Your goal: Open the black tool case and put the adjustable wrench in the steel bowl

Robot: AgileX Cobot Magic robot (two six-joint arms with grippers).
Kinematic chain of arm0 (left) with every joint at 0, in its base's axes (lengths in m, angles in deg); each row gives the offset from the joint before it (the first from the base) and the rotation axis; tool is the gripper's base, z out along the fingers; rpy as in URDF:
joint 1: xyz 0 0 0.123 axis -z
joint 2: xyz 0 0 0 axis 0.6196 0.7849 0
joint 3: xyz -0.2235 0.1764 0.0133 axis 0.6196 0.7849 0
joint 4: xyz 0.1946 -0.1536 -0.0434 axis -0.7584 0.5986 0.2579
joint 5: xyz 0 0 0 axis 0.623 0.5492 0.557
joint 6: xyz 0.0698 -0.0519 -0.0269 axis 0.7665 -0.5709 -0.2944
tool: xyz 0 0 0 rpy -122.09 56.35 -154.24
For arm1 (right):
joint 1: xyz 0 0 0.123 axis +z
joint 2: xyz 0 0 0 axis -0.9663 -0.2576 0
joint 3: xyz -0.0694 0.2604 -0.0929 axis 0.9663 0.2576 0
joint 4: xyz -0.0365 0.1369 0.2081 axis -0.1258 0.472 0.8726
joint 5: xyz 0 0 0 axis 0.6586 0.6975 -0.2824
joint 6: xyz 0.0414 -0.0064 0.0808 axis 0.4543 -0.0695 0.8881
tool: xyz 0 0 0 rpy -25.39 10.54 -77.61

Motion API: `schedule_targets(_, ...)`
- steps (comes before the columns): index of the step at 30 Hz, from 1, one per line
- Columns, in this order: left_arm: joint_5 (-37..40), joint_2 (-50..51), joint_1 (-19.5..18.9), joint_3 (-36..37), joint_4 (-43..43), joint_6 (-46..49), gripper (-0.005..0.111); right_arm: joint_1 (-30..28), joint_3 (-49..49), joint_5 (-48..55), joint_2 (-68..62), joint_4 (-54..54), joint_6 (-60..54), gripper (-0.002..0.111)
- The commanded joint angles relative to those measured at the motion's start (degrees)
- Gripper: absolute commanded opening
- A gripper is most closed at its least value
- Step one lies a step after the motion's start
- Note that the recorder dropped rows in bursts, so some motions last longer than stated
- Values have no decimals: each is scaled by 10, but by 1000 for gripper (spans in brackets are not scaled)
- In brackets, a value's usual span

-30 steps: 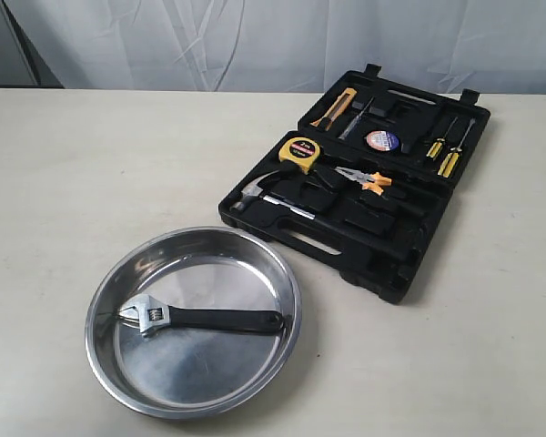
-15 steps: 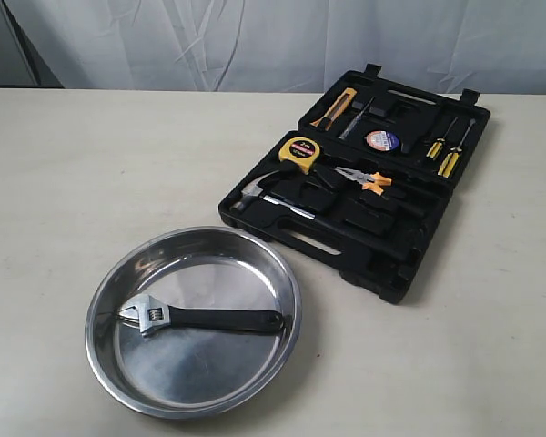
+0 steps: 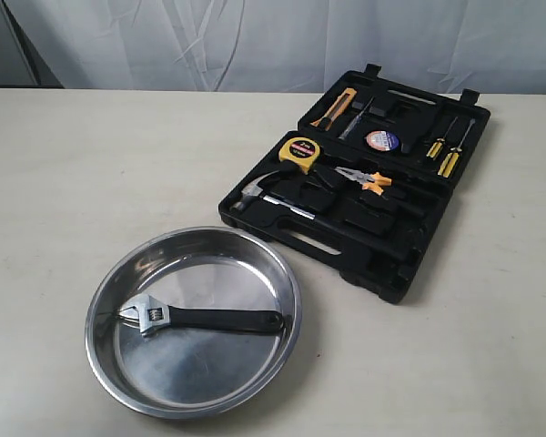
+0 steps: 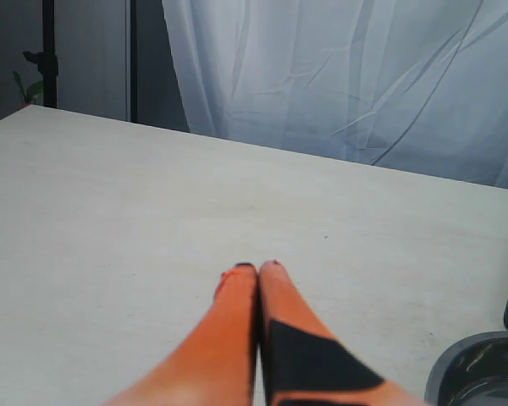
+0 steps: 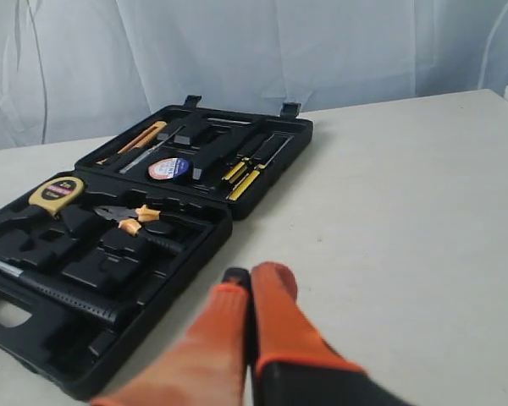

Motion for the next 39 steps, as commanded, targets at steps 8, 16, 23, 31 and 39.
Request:
schedule_targets(8,-4,2,4,-1,-3,-3,0,-4,34,-1,4,-10,2,0)
schedule_targets(16,-4,2,4,-1,-3,-3,0,-4,34,0,4,1,-2,0)
schedule_targets(23,-4,2,4,-1,-3,-3,0,-4,34,0,4,7,-1,0)
schedule_targets(31,-4,2,4,-1,-3,-3,0,-4,34,0,4,7,-1,0)
schedule_targets(39,-4,2,4,-1,-3,-3,0,-4,34,1,4,13,0,0)
